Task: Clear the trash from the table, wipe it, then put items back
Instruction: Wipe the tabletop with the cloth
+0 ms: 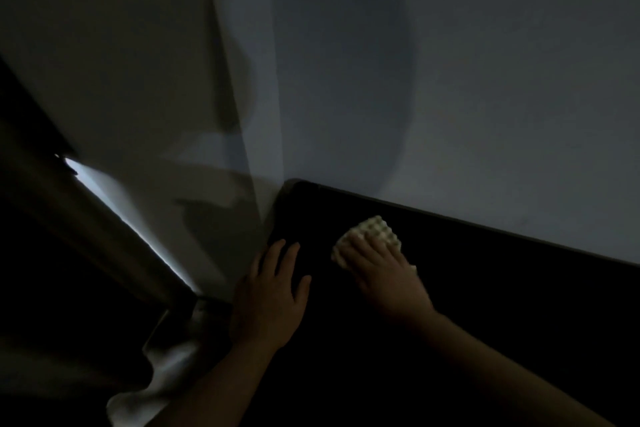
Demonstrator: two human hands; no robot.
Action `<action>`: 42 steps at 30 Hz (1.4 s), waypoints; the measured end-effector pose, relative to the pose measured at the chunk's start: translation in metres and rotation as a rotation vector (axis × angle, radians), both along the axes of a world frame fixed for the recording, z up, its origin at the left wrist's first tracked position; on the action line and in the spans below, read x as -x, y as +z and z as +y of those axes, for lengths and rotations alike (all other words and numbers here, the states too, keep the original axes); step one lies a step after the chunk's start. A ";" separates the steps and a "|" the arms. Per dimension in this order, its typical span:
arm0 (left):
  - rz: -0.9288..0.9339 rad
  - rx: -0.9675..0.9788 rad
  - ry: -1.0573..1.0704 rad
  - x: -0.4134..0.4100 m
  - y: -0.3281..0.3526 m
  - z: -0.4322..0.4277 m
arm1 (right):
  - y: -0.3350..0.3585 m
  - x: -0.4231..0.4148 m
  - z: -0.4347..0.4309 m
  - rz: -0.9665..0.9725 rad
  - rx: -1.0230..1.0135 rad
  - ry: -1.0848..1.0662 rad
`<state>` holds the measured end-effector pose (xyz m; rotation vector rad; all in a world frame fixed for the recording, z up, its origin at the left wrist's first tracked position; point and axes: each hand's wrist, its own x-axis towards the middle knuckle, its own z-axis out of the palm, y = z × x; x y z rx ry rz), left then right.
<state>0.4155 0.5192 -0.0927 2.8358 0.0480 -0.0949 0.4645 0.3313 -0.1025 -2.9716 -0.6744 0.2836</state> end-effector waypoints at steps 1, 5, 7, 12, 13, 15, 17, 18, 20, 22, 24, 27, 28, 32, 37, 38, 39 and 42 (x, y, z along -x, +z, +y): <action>0.008 0.044 0.038 0.001 0.002 -0.001 | 0.001 -0.009 -0.012 -0.021 0.002 -0.019; 0.053 0.070 0.222 -0.003 0.000 -0.002 | 0.012 -0.029 -0.024 -0.036 -0.162 -0.622; 0.060 0.089 0.269 -0.005 0.000 -0.001 | 0.015 -0.020 0.010 -0.018 -0.127 -0.643; 0.170 0.226 0.465 -0.011 0.010 0.003 | 0.005 -0.019 0.015 -0.061 -0.042 -0.140; 0.175 0.230 0.472 -0.012 0.012 0.002 | 0.008 -0.027 0.009 -0.046 -0.042 -0.169; 0.182 0.235 0.479 -0.013 0.014 0.001 | 0.012 -0.042 0.008 -0.003 -0.107 -0.372; 0.189 0.222 0.492 -0.013 0.013 -0.001 | 0.014 -0.054 0.032 0.051 -0.172 -0.559; 0.193 0.210 0.502 -0.013 0.014 -0.001 | 0.016 -0.058 0.048 0.068 -0.184 -0.560; 0.189 0.190 0.514 -0.013 0.014 -0.002 | 0.014 -0.057 0.076 0.068 -0.160 -0.428; 0.174 0.185 0.531 -0.014 0.012 -0.002 | 0.013 -0.059 0.088 0.051 -0.127 -0.290; 0.162 0.209 0.545 -0.016 0.009 -0.002 | 0.014 -0.064 0.091 0.039 -0.116 -0.180; 0.147 0.270 0.559 -0.018 0.005 -0.002 | 0.013 -0.074 0.095 0.034 -0.087 -0.010; 0.140 0.277 0.559 -0.018 0.005 -0.002 | 0.014 -0.078 0.096 0.047 -0.071 0.027; 0.121 0.257 0.553 -0.015 0.006 -0.004 | 0.011 -0.087 0.093 0.060 -0.122 -0.010; 0.114 0.314 0.578 -0.017 0.007 -0.006 | 0.008 -0.068 0.062 0.003 -0.146 -0.217; 0.113 0.310 0.586 -0.016 0.007 -0.006 | 0.006 -0.063 0.045 0.002 -0.134 -0.268; 0.109 0.309 0.592 -0.016 0.007 -0.007 | 0.006 -0.057 0.023 -0.002 -0.121 -0.327; 0.078 0.342 0.581 -0.016 0.005 -0.007 | 0.006 -0.035 -0.043 -0.010 -0.126 -0.566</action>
